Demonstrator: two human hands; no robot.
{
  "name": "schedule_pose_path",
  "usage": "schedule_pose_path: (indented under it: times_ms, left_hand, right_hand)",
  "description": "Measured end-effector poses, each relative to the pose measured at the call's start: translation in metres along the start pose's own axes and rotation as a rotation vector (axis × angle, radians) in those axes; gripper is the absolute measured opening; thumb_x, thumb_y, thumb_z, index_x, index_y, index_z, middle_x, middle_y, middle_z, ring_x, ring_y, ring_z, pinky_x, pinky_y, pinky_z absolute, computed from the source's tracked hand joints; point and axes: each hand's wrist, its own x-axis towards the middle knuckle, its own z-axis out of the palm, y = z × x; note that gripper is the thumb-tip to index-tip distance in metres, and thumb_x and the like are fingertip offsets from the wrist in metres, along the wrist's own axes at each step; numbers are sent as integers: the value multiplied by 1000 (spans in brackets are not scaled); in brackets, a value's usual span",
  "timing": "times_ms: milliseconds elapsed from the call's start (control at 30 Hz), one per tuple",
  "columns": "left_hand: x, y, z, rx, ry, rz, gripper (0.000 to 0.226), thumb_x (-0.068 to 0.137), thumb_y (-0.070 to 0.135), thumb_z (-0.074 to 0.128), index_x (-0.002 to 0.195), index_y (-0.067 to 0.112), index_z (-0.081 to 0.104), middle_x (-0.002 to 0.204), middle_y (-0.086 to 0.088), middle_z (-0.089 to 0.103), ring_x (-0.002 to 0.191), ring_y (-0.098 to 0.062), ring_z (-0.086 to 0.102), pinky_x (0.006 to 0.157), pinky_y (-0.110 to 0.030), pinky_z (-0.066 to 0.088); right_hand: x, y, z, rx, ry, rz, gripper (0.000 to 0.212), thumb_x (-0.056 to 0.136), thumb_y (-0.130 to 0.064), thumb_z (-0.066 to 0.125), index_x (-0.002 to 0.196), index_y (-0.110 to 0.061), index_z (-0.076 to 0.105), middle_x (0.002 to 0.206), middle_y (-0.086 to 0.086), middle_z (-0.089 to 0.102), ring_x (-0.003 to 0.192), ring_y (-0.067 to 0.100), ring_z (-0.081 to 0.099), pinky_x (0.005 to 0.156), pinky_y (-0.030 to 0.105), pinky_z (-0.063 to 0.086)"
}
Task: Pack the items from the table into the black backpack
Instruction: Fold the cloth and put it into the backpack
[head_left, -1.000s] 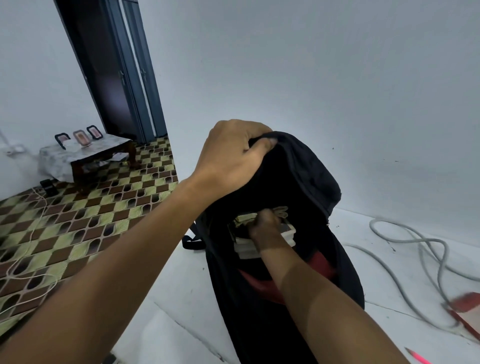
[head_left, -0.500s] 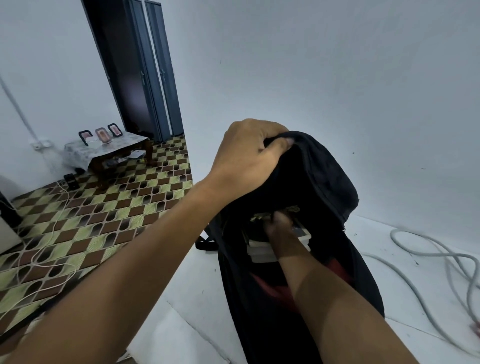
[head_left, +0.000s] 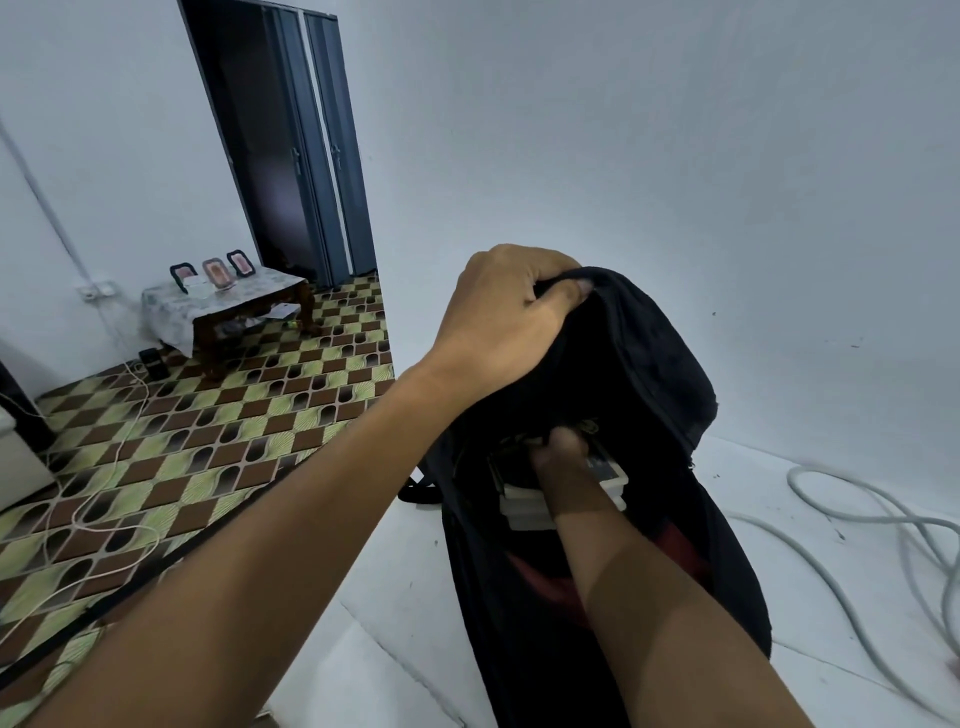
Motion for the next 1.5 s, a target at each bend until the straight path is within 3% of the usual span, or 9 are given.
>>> schedule_pose_path:
  times_ms: [100,233,367,467,667,833,967,1200,1500]
  left_hand:
    - [-1,-1,0,-5,3,-5,22,85,26,56,93,20,76,85,10,74,86,-8,68,83,-38,54]
    - [-4,-4,1,-4,2,-18,22,86,26,57,94,20,76,87,9,74,87,-8,68,84,-37,54]
    - [-6,-4,2,-2,2,-25,18,88,22,59,92,19,76,85,5,74,86,-11,68,83,-39,54]
    - [-6,-3,2,-2,1,-23,17,89,20,60,93,19,76,85,7,74,85,-10,68,82,-38,55]
    - [-8,-3,2,1,1,-17,18,88,21,59,92,18,76,84,6,74,85,-12,68,82,-39,55]
    - [-13,-7,0,-3,-15,-31,18,89,19,59,92,16,76,85,3,74,86,-14,68,83,-40,54]
    - [-21,-9,1,-17,-46,-45,16,90,16,61,93,16,76,86,3,74,85,-12,68,84,-38,53]
    - [-53,-8,13,-62,-142,-4,19,87,19,59,92,13,76,84,1,75,83,-12,69,79,-42,55]
    - [-117,-3,30,92,-225,-73,21,85,23,61,101,16,75,93,10,73,89,-4,66,86,-32,53]
  right_hand:
    - [6,0,-3,100,15,38,40,98,0,28,137,0,39,116,15,52,97,29,53,90,31,45]
    - [0,3,-21,-30,-31,-85,39,95,4,32,133,9,38,136,29,43,122,43,46,106,52,38]
    - [14,-4,-18,63,4,44,32,97,-2,26,113,-4,54,102,12,58,85,23,56,89,32,49]
    - [18,-2,-15,117,-11,95,41,98,-3,22,130,-3,47,126,9,56,119,24,54,104,30,41]
    - [9,-2,-13,-12,-24,13,42,99,-2,18,136,4,39,124,19,53,123,30,46,109,42,32]
    - [-4,-1,-26,-31,-77,20,33,95,2,20,83,-7,49,73,6,44,58,15,41,40,15,43]
    - [-27,-4,-50,-56,-161,0,37,93,6,24,116,8,52,101,15,56,81,25,59,92,41,48]
    - [-83,-34,-119,97,-235,118,25,96,2,28,81,2,48,100,32,55,119,41,52,79,44,52]
    - [-127,-49,-175,140,-387,174,27,93,5,30,108,10,52,120,34,54,113,45,54,91,51,45]
